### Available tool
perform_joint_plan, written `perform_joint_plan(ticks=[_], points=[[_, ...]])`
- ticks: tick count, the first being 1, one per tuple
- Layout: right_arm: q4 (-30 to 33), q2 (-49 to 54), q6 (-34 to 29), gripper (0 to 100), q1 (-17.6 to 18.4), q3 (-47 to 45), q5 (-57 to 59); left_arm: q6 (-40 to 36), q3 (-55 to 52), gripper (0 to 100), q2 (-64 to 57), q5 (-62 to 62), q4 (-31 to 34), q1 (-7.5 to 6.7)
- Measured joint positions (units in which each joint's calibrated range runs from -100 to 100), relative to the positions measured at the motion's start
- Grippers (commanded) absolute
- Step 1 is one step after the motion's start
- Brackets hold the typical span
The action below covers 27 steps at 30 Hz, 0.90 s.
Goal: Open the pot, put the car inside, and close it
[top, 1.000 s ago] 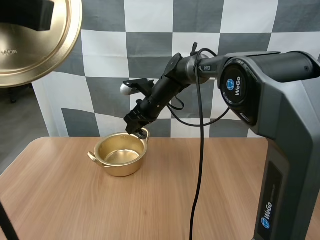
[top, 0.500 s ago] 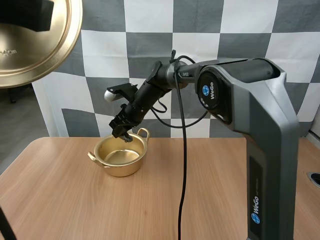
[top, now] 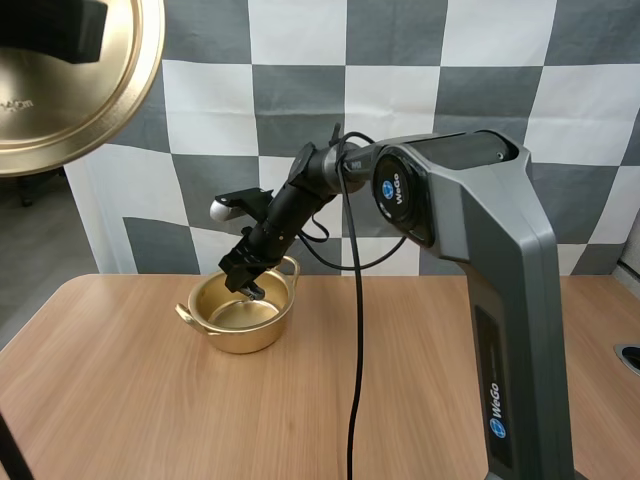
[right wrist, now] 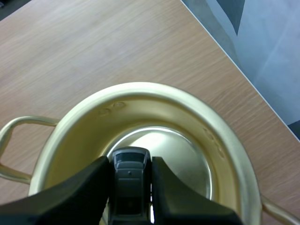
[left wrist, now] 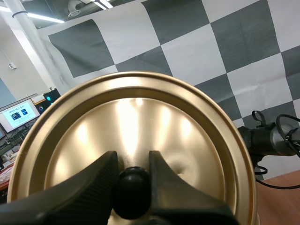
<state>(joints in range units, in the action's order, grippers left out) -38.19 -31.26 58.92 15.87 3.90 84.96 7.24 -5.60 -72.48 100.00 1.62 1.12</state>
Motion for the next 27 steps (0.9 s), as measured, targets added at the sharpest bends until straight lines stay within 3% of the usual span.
perform_joint_plan(ticks=[27], points=[[-1.17, -4.56, 0.0, 0, 1.21, 0.0, 1.0, 0.0, 0.0, 0, 0.0, 0.0, -0.1, 0.22]])
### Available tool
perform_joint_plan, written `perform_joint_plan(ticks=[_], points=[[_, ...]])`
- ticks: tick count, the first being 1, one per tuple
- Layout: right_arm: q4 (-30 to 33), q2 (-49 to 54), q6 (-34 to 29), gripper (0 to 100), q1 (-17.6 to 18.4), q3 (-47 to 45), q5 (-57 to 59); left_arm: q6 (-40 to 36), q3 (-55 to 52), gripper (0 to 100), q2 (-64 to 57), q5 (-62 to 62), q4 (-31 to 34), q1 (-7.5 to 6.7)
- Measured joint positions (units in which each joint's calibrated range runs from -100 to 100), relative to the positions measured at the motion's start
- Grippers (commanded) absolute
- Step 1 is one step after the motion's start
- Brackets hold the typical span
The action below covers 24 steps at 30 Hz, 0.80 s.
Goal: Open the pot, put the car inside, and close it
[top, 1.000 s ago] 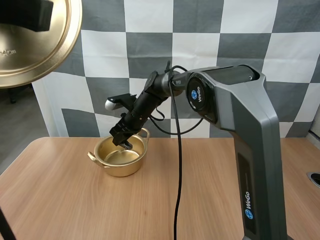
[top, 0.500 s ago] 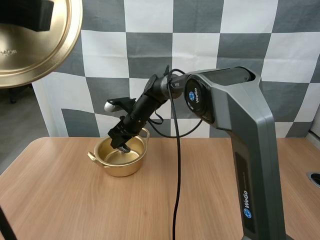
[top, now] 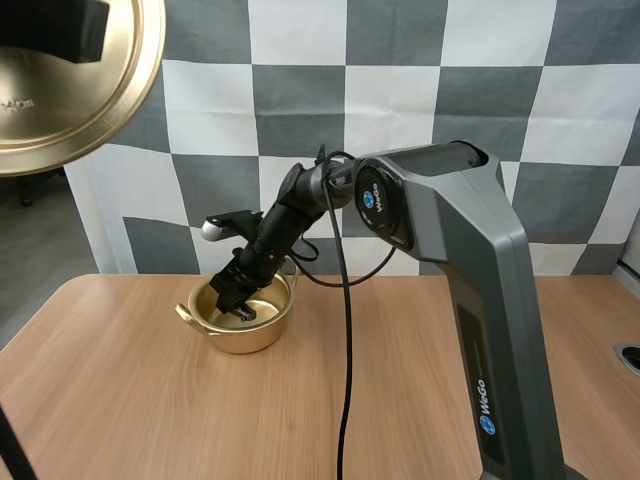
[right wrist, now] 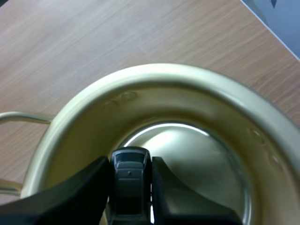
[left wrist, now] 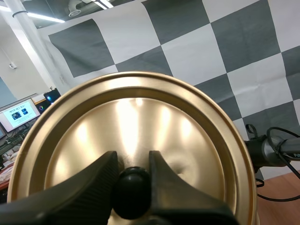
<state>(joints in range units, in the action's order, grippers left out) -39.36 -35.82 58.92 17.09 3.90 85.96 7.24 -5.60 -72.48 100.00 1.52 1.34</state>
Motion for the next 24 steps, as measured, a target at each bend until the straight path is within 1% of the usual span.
perform_joint_plan(ticks=[4, 24], points=[[0.41, -0.09, 0.0, 0, 0.0, 0.0, -1.62, 0.0, 0.0, 0, 0.0, 0.0, 0.0, 0.0], [0.79, -1.2, -0.38, 0, 0.0, 0.0, -1.87, 0.0, 0.0, 0, 0.0, 0.0, 0.0, 0.0]])
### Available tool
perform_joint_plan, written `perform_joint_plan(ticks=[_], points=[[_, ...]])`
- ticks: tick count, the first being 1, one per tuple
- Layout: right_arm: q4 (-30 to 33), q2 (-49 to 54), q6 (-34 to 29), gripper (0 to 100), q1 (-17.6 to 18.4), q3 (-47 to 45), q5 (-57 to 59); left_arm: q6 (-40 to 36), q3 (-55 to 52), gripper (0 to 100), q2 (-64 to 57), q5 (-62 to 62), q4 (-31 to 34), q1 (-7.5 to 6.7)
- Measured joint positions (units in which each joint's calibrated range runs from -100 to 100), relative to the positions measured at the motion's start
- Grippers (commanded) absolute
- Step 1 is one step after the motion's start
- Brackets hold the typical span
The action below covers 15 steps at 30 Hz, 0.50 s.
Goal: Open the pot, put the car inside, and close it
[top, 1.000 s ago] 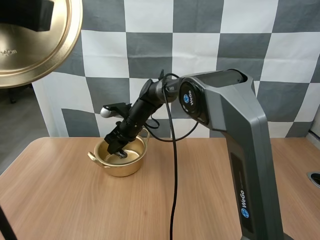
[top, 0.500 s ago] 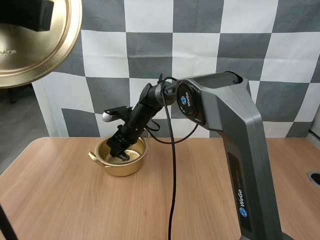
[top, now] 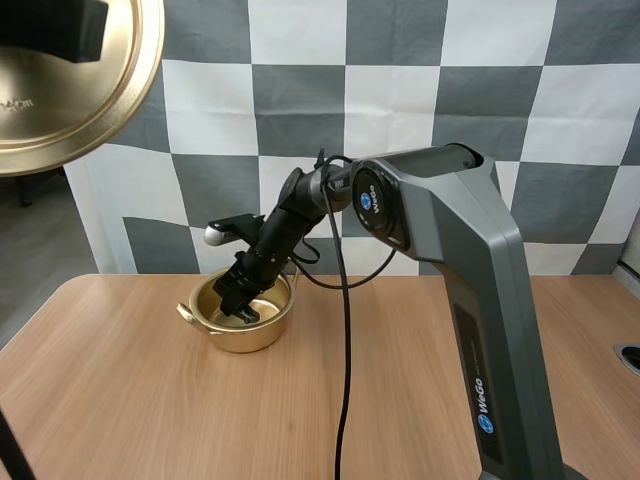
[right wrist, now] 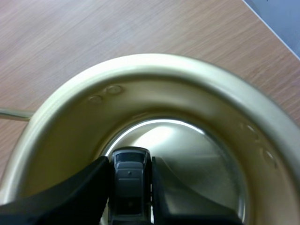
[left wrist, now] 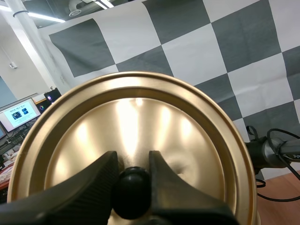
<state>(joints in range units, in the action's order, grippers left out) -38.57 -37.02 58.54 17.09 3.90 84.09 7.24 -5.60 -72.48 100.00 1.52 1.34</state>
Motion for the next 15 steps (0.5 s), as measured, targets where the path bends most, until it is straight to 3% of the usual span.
perform_joint_plan(ticks=[3, 10, 12, 15], points=[[0.0, 0.0, -2.04, 1, 0.0, 0.0, -2.48, 0.0, 0.0, 0, 0.0, 0.0, 0.0, 0.0], [0.0, 0.0, -2.64, 66, 0.0, 0.0, -3.08, 0.0, 0.0, 0, 0.0, 0.0, 0.0, 0.0], [0.0, 0.0, -2.36, 72, 0.0, 0.0, -2.93, 0.0, 0.0, 0, 0.0, 0.0, 0.0, 0.0], [0.0, 0.0, -2.21, 72, 0.0, 0.0, -2.54, 0.0, 0.0, 0, 0.0, 0.0, 0.0, 0.0]])
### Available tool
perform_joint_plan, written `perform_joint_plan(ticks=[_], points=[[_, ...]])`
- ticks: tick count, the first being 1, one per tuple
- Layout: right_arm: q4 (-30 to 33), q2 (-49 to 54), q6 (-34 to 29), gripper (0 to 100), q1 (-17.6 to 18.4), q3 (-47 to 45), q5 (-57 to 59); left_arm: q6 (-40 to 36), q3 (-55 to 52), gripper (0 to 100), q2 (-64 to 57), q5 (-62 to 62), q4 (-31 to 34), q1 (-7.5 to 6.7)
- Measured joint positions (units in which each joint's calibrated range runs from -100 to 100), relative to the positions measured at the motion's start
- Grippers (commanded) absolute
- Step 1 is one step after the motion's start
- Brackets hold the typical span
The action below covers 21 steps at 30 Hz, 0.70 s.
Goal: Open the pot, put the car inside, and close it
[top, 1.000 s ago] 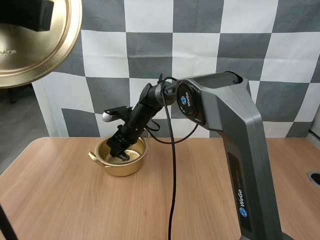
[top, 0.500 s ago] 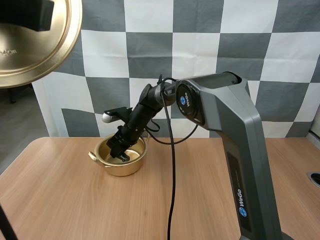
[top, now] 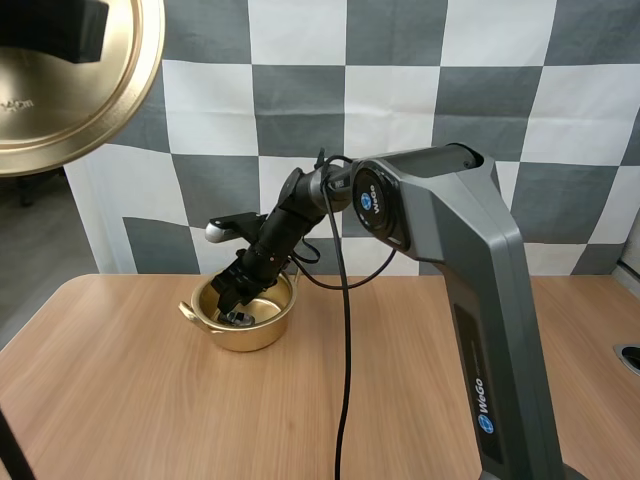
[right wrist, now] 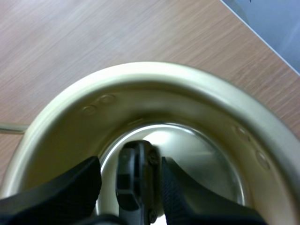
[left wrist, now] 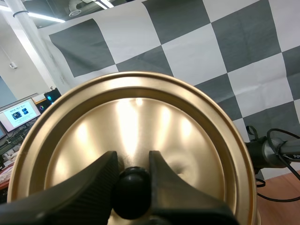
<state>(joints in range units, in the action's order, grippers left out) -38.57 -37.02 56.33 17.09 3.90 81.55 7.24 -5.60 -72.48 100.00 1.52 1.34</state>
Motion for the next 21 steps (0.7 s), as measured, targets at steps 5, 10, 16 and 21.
perform_joint_plan(ticks=[5, 10, 16, 21], points=[[0.0, 0.0, 0.0, 72, 0.17, 0.0, 0.38, 0.0, 0.0, 0, 0.0, 0.0, 0.0, 0.0], [-2.42, 0.26, -0.41, 72, 0.23, 0.0, -1.39, 0.0, 0.0, 0, 0.0, 0.0, 0.0, 0.0], [-5.32, 1.96, -1.67, 77, 0.23, 0.0, -1.09, 0.0, 0.0, 0, 0.0, 0.0, 0.0, 0.0], [-3.48, 4.41, -1.57, 100, 0.23, 0.0, -0.84, 0.0, 0.0, 0, 0.0, 0.0, 0.0, 0.0]])
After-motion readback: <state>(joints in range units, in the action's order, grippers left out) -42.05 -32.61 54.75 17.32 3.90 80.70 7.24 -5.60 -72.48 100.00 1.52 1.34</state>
